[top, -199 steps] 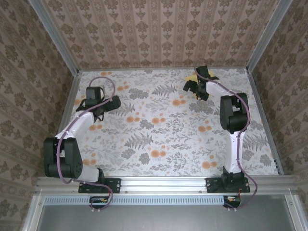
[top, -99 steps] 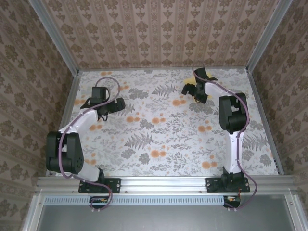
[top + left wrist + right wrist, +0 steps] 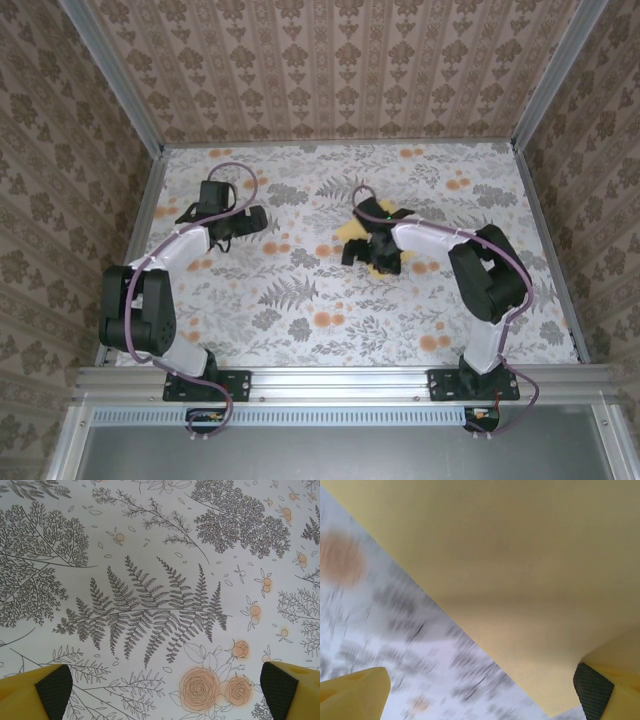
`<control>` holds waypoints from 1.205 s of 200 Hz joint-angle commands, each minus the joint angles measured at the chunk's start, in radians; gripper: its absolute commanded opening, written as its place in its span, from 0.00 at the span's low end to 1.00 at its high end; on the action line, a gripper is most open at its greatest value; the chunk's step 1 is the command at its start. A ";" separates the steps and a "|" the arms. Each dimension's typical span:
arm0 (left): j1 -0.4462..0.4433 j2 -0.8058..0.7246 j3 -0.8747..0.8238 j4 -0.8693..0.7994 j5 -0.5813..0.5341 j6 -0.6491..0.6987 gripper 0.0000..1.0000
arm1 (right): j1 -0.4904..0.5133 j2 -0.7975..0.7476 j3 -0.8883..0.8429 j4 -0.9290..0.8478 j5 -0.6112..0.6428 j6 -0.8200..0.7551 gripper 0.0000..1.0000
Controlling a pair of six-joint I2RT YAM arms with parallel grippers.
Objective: Fold a paper plane with a square sheet of paper (pick it up from the middle)
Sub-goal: Move the square sheet of paper to the center of the table.
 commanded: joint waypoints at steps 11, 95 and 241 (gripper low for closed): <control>-0.017 0.010 0.005 0.033 0.031 -0.092 1.00 | 0.016 -0.075 0.091 -0.148 0.073 -0.018 0.99; -0.046 0.027 -0.020 0.055 0.076 -0.184 1.00 | -0.164 0.118 0.330 -0.138 0.099 -0.147 0.99; -0.074 0.064 -0.016 0.050 0.080 -0.195 1.00 | -0.172 -0.059 -0.132 -0.102 0.091 0.154 0.98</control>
